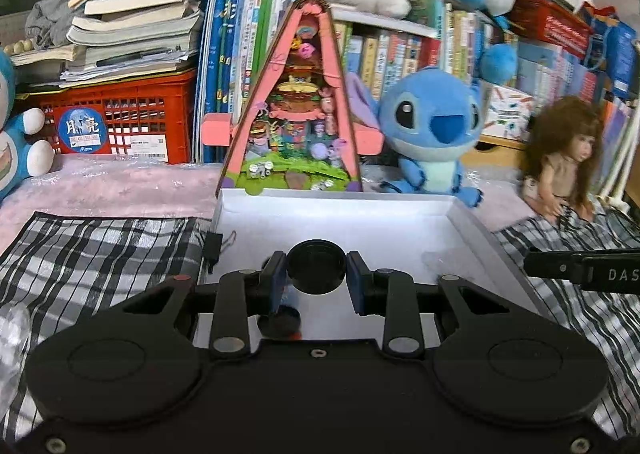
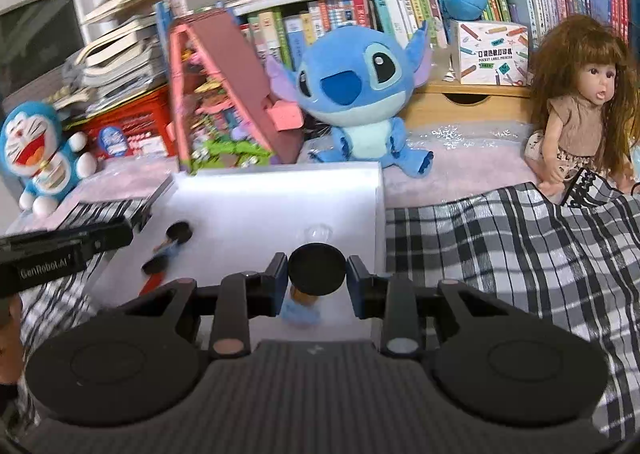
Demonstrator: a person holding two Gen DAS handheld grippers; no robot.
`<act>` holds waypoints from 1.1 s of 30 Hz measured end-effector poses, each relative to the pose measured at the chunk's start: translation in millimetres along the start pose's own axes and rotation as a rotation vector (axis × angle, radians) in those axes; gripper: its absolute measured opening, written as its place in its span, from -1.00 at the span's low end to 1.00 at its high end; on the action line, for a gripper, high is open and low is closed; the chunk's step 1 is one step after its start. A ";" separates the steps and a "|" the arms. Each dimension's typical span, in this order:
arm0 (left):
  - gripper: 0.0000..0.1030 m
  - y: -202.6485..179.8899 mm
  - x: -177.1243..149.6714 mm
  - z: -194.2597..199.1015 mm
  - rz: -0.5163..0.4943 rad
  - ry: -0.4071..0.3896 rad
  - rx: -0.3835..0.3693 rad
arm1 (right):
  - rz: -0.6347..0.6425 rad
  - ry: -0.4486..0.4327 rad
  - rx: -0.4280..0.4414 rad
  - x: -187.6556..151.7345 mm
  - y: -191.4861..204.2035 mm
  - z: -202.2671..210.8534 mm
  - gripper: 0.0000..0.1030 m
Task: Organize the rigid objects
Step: 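Carry the red stick and brown ball with both tools into the white box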
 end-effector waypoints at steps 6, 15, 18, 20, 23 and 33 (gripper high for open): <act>-0.41 10.0 7.8 -40.4 0.019 0.031 0.034 | -0.034 0.037 -0.026 14.0 -4.3 -39.8 -0.28; -0.41 24.6 6.5 -84.5 0.039 0.076 0.079 | -0.012 0.072 -0.060 16.8 -0.3 -90.2 -0.28; -0.41 29.8 4.8 -94.1 0.050 0.086 0.088 | -0.004 0.081 -0.063 16.4 2.0 -102.2 -0.28; -0.41 32.1 2.9 -99.2 0.052 0.095 0.094 | 0.005 0.085 -0.069 16.2 3.2 -109.5 -0.28; -0.41 30.9 0.7 -104.7 0.031 0.099 0.088 | 0.013 0.094 -0.078 14.9 3.8 -119.8 -0.28; -0.41 23.6 -7.6 -119.9 0.000 0.119 0.085 | 0.045 0.119 -0.100 10.3 8.1 -142.9 -0.28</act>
Point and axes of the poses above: each gripper's, at about its wrist camera, not at the fingertips, and z roughly against the way its jaws point, y to its left, x to its top, the point moved 9 cm from there along -z, roughly the way its jaws point, and after that the axes turned 7 degrees about -y, right-handed, at the moved point
